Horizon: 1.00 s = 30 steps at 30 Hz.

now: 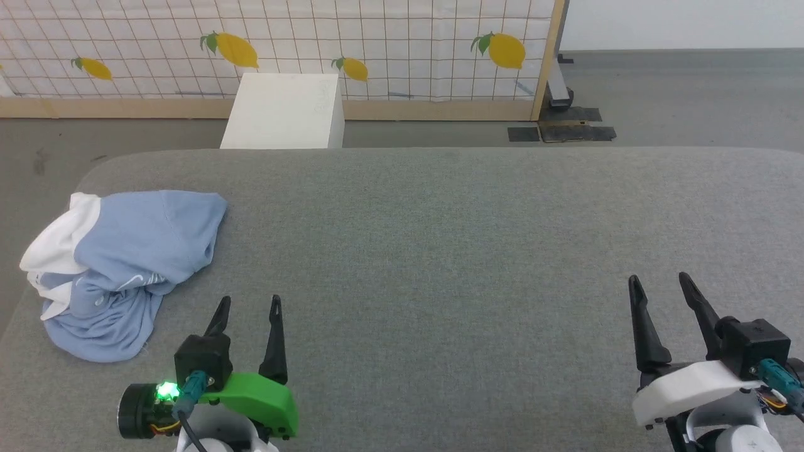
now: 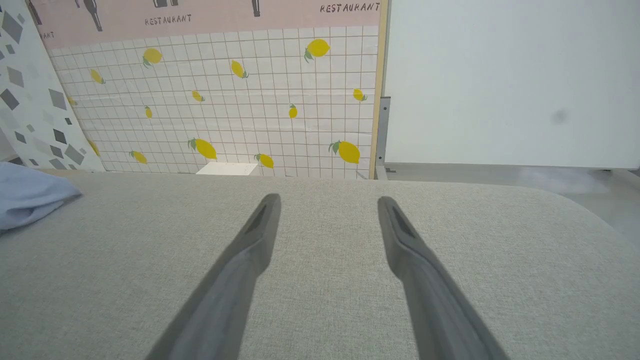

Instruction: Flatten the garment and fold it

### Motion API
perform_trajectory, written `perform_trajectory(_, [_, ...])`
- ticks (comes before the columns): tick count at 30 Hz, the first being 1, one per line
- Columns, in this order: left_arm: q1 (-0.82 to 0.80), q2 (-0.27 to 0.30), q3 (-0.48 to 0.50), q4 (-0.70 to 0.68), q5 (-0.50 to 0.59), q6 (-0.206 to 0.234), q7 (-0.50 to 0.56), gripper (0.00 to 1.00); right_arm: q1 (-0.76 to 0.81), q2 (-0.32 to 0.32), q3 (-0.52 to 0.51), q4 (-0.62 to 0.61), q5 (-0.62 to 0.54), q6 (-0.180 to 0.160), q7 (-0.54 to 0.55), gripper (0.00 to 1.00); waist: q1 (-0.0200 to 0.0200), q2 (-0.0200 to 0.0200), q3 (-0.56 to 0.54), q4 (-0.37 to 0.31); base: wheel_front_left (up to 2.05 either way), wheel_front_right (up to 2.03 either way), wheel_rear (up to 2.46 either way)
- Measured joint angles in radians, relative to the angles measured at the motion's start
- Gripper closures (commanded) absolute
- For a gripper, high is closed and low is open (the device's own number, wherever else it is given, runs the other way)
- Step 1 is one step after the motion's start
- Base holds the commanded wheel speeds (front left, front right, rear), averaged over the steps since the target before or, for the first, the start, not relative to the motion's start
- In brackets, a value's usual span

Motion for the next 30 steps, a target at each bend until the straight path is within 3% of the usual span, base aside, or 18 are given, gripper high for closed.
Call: perform_trajectory(30, [-0.013,0.000,-0.021,0.021,-0.027,0.001,-0.062,0.00,0.001,0.000,-0.020,0.008,0.021,0.000,-0.063,0.00,0.0000,0.0000,-0.007,0.025,0.00,0.00,0.00])
